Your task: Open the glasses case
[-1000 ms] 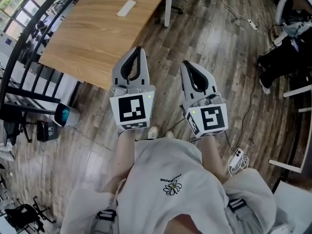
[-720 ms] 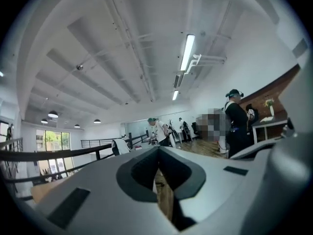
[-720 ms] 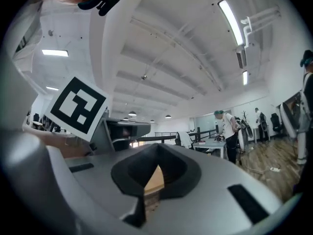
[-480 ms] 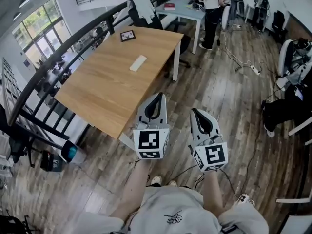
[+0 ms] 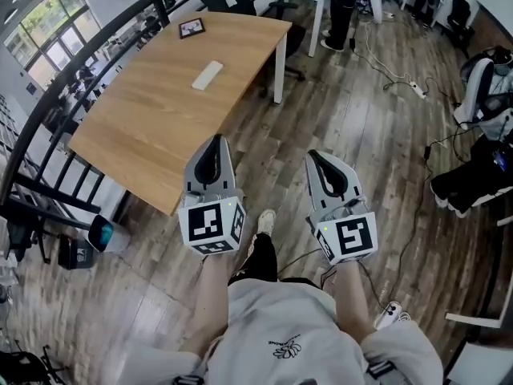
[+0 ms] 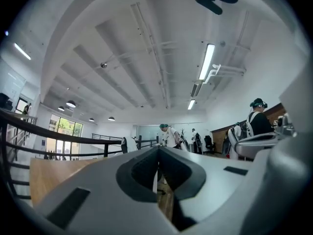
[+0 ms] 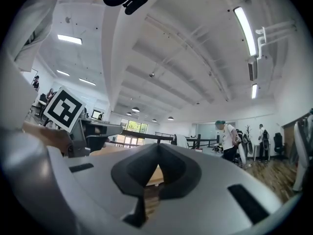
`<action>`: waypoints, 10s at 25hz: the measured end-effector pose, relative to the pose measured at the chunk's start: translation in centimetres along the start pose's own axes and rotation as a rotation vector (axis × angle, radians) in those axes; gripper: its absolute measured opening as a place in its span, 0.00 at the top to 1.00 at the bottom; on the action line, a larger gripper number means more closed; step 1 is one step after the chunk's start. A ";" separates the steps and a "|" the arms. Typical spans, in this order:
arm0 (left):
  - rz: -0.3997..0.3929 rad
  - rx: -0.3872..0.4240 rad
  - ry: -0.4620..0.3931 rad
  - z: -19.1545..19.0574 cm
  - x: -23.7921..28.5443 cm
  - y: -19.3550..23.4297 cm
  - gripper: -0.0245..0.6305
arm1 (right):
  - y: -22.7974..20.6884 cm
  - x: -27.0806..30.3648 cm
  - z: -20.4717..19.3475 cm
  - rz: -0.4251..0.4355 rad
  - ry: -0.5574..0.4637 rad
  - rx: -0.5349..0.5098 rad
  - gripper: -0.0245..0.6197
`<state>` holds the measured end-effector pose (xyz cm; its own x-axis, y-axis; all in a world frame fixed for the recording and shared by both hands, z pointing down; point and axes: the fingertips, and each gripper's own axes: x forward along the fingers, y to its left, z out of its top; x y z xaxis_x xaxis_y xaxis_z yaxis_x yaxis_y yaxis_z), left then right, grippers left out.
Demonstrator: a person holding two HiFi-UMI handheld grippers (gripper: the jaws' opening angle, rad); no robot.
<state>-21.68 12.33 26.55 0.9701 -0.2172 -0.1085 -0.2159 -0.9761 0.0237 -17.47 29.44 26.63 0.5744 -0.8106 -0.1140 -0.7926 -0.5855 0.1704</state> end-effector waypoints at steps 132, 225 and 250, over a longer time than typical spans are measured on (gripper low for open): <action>0.635 -0.580 0.879 -37.5 32.5 26.0 0.82 | 6.5 58.1 -40.6 1.526 0.368 -1.195 0.56; 0.696 -0.422 0.567 -23.2 34.3 31.2 0.88 | 7.0 65.1 -17.8 1.255 0.281 -0.190 0.84; 0.709 0.121 -0.015 0.1 39.6 25.4 0.94 | -5.7 60.1 -4.1 0.828 -0.199 0.135 0.95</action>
<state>11.27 -21.11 22.74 0.5906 -0.7978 -0.1209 -0.8048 -0.5933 -0.0167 22.37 -15.91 22.78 -0.2362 -0.9556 -0.1762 -0.9650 0.2094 0.1579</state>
